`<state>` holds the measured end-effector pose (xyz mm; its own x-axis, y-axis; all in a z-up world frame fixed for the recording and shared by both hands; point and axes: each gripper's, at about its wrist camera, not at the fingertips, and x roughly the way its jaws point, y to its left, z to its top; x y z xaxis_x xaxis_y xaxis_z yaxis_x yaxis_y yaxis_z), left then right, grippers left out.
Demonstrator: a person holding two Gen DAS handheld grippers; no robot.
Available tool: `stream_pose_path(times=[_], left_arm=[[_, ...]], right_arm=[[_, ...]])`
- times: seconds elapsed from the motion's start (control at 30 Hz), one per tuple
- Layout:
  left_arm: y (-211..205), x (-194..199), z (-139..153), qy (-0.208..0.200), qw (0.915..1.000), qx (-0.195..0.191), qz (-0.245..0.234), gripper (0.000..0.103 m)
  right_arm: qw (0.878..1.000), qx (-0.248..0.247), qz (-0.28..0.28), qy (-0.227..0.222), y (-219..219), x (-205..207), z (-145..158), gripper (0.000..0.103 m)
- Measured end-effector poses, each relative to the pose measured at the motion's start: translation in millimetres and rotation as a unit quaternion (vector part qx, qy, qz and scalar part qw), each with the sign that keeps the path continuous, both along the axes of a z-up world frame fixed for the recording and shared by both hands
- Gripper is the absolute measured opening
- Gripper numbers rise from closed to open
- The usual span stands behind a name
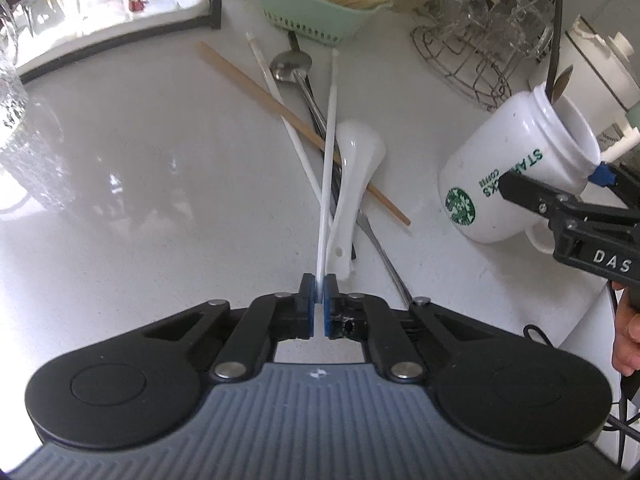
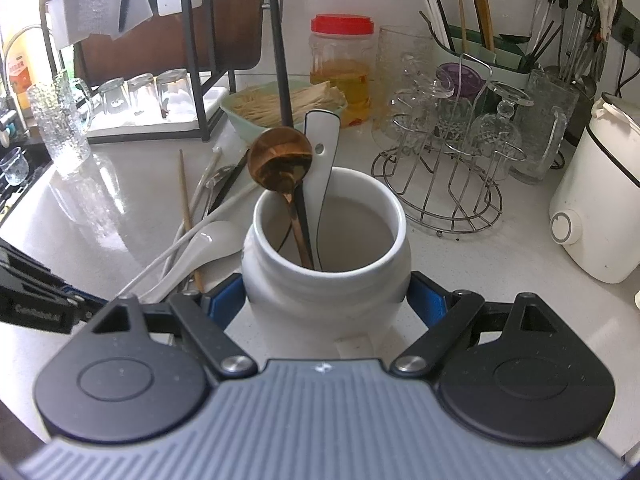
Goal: Organize utensils
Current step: 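Close the left gripper on the white plastic chopstick, then lift the white chopstick with the left gripper over the white jar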
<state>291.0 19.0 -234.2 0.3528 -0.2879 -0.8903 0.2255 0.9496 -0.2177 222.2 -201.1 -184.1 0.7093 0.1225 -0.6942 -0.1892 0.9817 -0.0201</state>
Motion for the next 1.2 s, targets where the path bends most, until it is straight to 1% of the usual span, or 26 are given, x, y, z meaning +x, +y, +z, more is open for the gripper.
stream_pose_path(times=[0.17,0.27,0.37,0.5,0.63,0.8,0.87,1.07,1.2], left_arm=[[8,-6,24,-0.021,0.9996,0.003,0.019,0.004],[14,-10,45,-0.035,0.9989,-0.001,0.032,0.004],[18,-13,66,-0.051,0.9981,0.005,0.035,0.004],[18,-16,97,-0.07,0.997,0.013,0.03,0.004],[14,-17,125,-0.101,0.9943,0.03,0.017,0.004],[4,-13,153,-0.129,0.9906,0.045,0.004,0.004],[-1,-12,160,-0.138,0.9892,0.049,0.001,0.004],[-14,-12,166,-0.154,0.9863,0.059,-0.004,0.004],[-17,-10,171,-0.167,0.9843,0.058,0.0,0.004]], right_arm=[[1.0,-0.001,0.0,0.001,0,0,0,0.089],[1.0,-0.002,0.0,0.001,1,0,0,0.089],[1.0,-0.005,0.001,-0.001,1,0,0,0.089],[1.0,-0.006,0.002,-0.006,1,-1,0,0.089],[1.0,-0.005,0.001,-0.013,2,-3,-1,0.089],[1.0,-0.003,-0.001,-0.019,2,-5,-1,0.089],[1.0,-0.002,0.0,-0.022,2,-6,-2,0.089],[1.0,0.0,0.001,-0.028,1,-7,-2,0.089],[1.0,0.001,0.003,-0.031,2,-7,-3,0.089]])
